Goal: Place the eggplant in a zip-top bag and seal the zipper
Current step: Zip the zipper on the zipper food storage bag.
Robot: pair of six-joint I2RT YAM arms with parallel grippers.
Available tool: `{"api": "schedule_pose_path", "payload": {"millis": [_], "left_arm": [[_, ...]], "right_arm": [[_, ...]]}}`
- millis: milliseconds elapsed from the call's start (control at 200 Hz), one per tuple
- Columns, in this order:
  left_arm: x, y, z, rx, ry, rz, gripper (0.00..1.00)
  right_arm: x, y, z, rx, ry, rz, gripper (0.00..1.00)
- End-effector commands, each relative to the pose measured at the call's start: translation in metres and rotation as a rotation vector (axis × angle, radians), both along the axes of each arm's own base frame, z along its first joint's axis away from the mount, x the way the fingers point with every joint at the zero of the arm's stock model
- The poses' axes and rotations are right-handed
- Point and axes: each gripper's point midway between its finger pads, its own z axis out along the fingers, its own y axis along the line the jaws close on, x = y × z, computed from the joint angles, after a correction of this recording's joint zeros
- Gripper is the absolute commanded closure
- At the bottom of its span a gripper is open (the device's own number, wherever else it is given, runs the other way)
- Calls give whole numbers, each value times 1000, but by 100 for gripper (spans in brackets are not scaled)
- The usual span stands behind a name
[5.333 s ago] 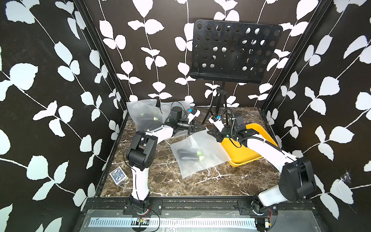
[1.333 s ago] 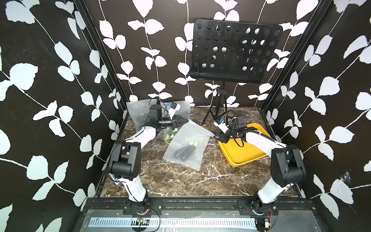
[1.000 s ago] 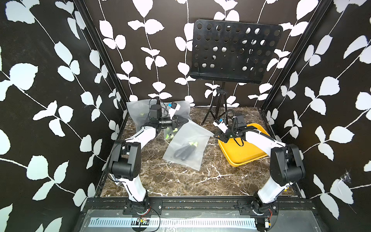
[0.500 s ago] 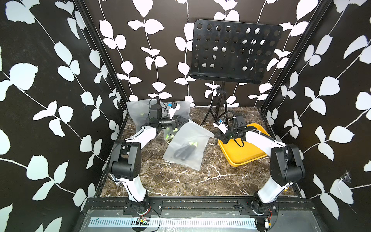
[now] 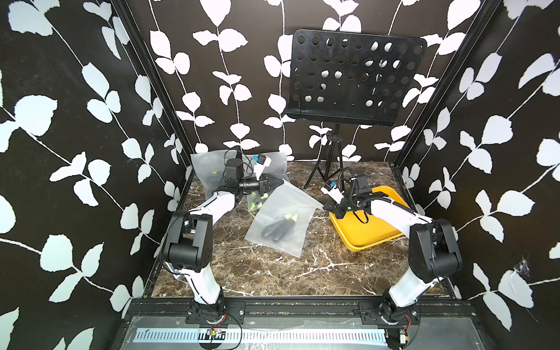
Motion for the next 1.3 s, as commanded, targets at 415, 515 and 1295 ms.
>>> {"api": "schedule_pose_path", "payload": {"millis": [415, 515, 1295], "left_arm": [[16, 19, 19, -33, -63, 75, 100], [18, 22, 18, -38, -61, 88, 100], [23, 26, 16, -49, -49, 95, 100]], "right_arm": [[-20, -17, -8, -47, 50, -10, 95], [-22, -18, -10, -51, 59, -13, 95], [-28, -26, -20, -71, 90, -39, 95]]}}
